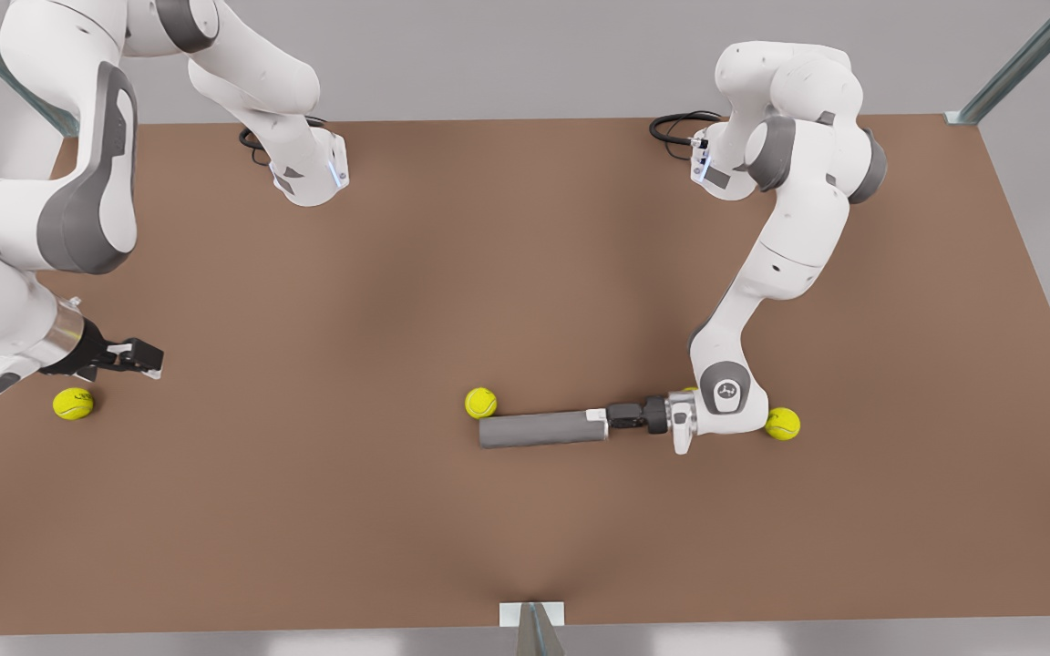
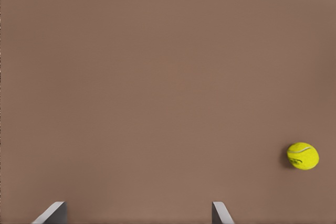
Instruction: Put the tennis tube upright
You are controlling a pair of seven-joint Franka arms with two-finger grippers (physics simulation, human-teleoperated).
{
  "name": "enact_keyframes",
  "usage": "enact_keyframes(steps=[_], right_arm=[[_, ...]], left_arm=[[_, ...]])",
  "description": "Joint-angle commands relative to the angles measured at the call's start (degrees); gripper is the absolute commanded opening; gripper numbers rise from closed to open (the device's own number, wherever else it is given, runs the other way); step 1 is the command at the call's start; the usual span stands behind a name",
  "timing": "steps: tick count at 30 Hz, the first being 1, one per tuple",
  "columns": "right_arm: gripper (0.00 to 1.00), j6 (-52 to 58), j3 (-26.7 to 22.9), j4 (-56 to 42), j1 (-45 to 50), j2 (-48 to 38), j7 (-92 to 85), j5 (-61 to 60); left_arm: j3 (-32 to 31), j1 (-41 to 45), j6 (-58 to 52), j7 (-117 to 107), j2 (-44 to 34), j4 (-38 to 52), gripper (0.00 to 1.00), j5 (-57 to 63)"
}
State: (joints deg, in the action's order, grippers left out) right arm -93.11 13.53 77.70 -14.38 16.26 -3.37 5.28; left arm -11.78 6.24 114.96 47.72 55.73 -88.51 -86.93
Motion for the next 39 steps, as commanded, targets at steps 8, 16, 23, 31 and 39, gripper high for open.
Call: enact_keyframes(steps=[8,16,23,31,39], right_arm=[[1.00,0.0,0.0,0.0,1.6,0.3,0.1,0.1],[1.00,0.1,0.0,0.1,2.2,0.4,0.1,0.1],[1.00,0.2,0.0,0.4,4.2,0.4,0.0,0.1],[1.00,0.2,-0.2,0.2,5.8,0.8,0.1,0.3],[1.00,1.5,-0.2,0.4,5.9,0.7,-0.2,0.3]], left_arm=[[0.0,0.4,0.0,0.0,-0.1,0.8,0.91,-1.0],[0.1,0.4,-0.1,0.0,-0.1,0.8,0.54,-1.3],[0.1,0.4,-0.4,-0.2,-0.1,0.8,0.40,-1.5],[0.1,0.3,-0.5,-0.4,-0.4,0.8,0.29,-1.5],[0.1,0.3,-1.1,-0.5,-0.9,0.8,0.21,-1.3]])
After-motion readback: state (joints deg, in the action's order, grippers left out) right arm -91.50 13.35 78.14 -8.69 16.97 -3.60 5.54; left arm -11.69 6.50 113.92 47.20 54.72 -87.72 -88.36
